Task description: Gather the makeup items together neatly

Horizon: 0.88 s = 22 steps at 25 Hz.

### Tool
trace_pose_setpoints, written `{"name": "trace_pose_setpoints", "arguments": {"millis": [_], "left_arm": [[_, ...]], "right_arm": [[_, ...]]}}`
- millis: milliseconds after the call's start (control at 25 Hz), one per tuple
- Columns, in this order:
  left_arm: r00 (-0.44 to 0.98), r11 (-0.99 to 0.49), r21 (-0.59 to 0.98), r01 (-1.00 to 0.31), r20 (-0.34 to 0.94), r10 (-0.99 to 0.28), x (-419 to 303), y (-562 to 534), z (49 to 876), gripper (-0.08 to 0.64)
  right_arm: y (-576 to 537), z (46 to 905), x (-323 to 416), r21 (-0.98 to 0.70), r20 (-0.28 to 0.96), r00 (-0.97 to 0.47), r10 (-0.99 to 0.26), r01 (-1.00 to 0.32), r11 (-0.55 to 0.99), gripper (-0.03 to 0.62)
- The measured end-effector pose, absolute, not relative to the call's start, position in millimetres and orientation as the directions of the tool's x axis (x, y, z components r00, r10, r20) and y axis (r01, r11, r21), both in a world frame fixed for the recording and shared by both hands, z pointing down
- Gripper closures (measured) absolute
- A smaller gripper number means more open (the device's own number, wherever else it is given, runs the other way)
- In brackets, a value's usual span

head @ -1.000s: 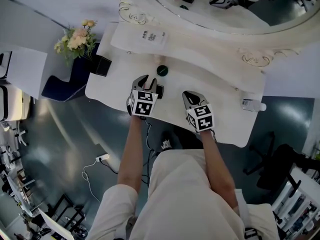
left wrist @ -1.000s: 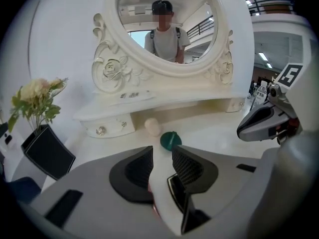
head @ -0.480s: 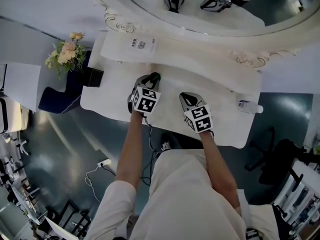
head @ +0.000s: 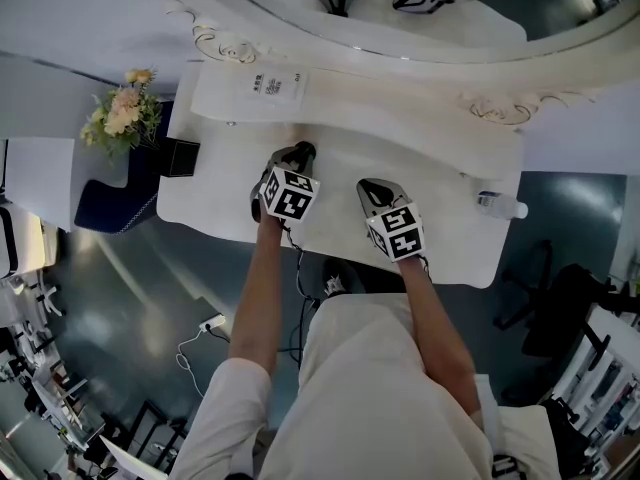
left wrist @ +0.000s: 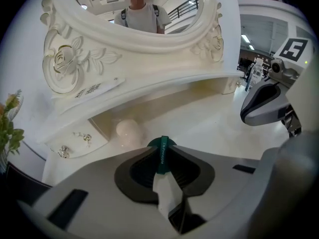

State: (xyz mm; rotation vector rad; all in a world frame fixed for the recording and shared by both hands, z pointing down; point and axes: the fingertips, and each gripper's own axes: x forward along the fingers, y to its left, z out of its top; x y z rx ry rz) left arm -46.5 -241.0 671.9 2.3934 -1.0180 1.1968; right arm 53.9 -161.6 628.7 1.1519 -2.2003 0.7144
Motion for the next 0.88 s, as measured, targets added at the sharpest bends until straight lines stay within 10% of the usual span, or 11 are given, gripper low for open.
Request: {"name": "trace_pose_setpoints", "arguments": {"millis": [880], "left_arm": [[0.397,-0.587,-0.045,-0.808,0.695,-0.600,-39.4,-185.1,625.6,0.538]], "right_arm": [[-105.4,607.1,46.1,-0.191,0.642,-0.454,-0.618,-0.875,0.445,0.548]]}}
